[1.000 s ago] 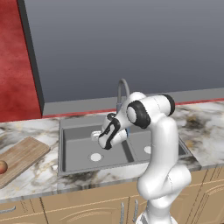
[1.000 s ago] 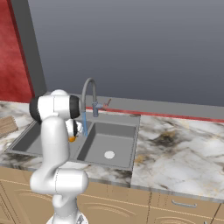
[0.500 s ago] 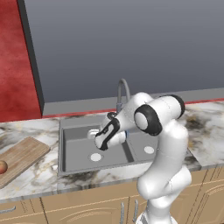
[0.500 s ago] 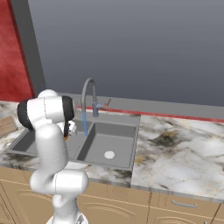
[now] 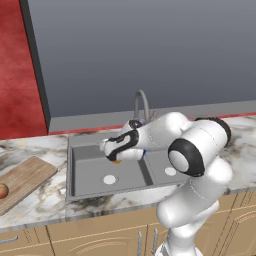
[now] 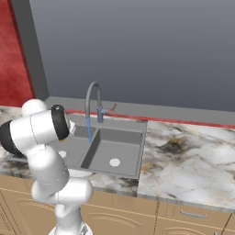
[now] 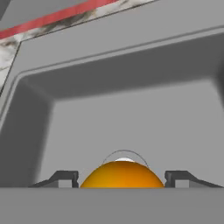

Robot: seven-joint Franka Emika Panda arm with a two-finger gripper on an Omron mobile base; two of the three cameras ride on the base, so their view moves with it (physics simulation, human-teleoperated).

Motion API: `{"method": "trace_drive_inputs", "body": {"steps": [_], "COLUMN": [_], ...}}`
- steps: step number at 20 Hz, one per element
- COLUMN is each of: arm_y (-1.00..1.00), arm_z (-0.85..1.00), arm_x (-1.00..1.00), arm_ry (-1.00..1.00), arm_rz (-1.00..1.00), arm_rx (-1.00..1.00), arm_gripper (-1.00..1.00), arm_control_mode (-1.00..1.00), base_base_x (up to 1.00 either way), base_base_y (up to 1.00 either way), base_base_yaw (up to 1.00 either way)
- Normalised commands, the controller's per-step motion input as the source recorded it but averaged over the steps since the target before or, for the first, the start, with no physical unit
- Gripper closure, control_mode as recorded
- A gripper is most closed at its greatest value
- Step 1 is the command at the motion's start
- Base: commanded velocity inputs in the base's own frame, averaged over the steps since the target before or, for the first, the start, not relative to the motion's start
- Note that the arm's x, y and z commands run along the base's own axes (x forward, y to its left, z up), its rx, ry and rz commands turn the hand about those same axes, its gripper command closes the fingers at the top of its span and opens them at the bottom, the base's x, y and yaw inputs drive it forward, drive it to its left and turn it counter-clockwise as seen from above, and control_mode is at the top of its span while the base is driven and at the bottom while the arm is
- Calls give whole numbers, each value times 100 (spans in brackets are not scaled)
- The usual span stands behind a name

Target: Pick the peach, orange from the sink and place them on the cutting board to airdry. Then turn off the sink faucet.

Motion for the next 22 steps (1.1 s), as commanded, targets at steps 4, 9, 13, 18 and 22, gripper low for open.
{"method": "trace_drive_inputs", "body": {"steps": [4,9,13,18,22], "arm_y": [-6,-1,-1,0,0], "arm_z": [70,63,73,78,73], "arm_x": [-31,-22,-29,-32,-42], "arm_ry": [2,11,21,21,13], "arm_rz": [0,0,0,0,0], "arm_rx": [7,7,7,2,0], "arm_gripper": [100,100,100,100,100], "arm_control_mode": [-100,-100,-100,-100,-100], "base_base_x": [0,0,0,0,0], "base_base_y": [0,0,0,0,0], "base_base_yaw": [0,0,0,0,0]}}
